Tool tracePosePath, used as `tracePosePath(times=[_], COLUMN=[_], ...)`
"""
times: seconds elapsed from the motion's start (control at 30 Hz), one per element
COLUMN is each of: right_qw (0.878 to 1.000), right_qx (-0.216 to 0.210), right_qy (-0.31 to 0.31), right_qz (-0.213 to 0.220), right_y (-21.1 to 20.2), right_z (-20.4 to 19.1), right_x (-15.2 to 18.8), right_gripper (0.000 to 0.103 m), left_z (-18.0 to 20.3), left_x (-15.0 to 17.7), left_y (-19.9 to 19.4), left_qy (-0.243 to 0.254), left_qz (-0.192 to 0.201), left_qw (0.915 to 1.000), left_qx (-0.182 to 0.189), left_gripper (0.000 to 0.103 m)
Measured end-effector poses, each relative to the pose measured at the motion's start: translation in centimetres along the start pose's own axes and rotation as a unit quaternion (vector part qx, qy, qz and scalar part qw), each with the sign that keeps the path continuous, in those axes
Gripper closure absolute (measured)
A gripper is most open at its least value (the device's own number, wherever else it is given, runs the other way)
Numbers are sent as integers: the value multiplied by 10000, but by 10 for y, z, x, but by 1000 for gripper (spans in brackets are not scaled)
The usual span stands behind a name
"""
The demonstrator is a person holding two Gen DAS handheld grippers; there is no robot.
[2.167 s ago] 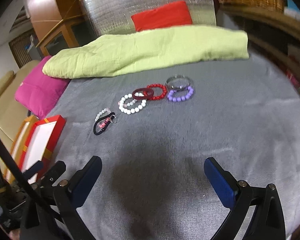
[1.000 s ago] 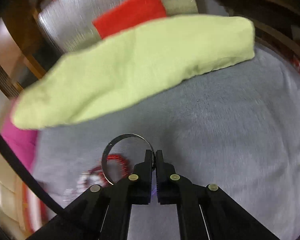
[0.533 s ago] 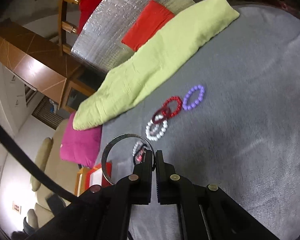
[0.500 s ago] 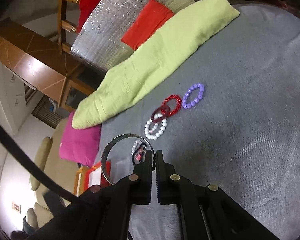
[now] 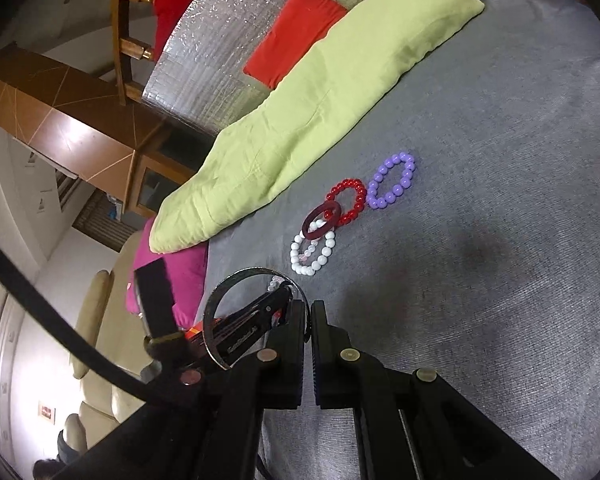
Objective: Organize jewelry
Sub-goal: 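Grasp the silver bangle with the right tool while the left tool grasps the black hair tie, then carry the silver bangle and black hair tie into the red-rimmed tray and open both tools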
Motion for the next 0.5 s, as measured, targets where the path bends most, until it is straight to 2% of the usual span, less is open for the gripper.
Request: tracePosePath(times=[0.13,0.3,0.5], right_qw=[10000,9998,9992], right_qx=[21,99,281], right_qy=[13,-76,-203], right_qz=[69,151,191], right_y=[-2,-4,-3], right_z=[0,-2,-4], right_x=[0,2,4], right_gripper=[99,99,99], left_z=[3,-1,-11], left_x=[5,25,59], left_y=[-19,-75,-100], left_qy=[58,-294,-666], left_qz=[215,766,896], left_qw=[9997,9966,9928], left_qx=[-59,113,429], left_gripper=[97,98,98])
Point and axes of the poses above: each gripper's, at about its wrist camera, not at the fingertips, and y roughly the way its jaws point, z to its right, x to its underside, the point moved 3 cm from there along y, roughly the way its jaws point, and after that the axes turned 10 degrees about y, right-handed, at the moved point
